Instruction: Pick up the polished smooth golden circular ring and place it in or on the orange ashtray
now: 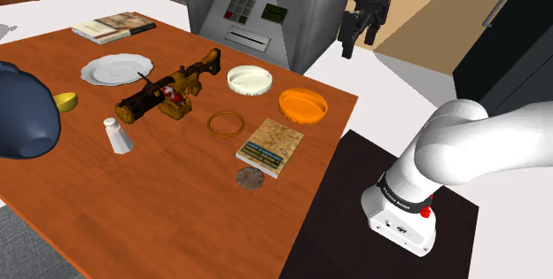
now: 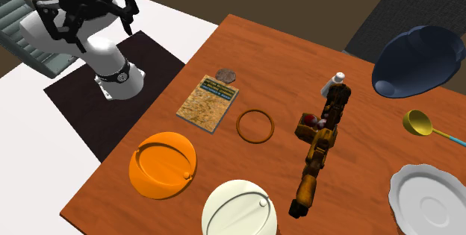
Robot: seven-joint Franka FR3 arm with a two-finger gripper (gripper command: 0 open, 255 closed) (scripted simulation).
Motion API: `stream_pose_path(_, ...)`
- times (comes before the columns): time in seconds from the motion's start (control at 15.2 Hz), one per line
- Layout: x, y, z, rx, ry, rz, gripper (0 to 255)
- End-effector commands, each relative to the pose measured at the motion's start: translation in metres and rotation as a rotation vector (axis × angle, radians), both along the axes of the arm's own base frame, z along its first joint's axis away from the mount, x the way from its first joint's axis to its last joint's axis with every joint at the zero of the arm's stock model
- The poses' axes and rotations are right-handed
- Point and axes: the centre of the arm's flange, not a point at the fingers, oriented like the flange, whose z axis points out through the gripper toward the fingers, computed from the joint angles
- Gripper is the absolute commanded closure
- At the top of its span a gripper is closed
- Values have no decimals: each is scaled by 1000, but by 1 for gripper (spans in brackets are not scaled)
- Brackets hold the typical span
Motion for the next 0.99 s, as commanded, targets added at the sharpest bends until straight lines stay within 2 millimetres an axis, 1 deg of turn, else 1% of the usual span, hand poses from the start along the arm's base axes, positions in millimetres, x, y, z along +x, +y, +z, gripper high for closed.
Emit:
stream_pose_path(0.0, 0, 0, 0, 0, 0, 0, 0)
stream_pose_path(0.46, 40, 40, -68, 21, -31, -151, 0)
stream_pose_path(0.92, 87, 74, -134, 42, -62, -303, 0)
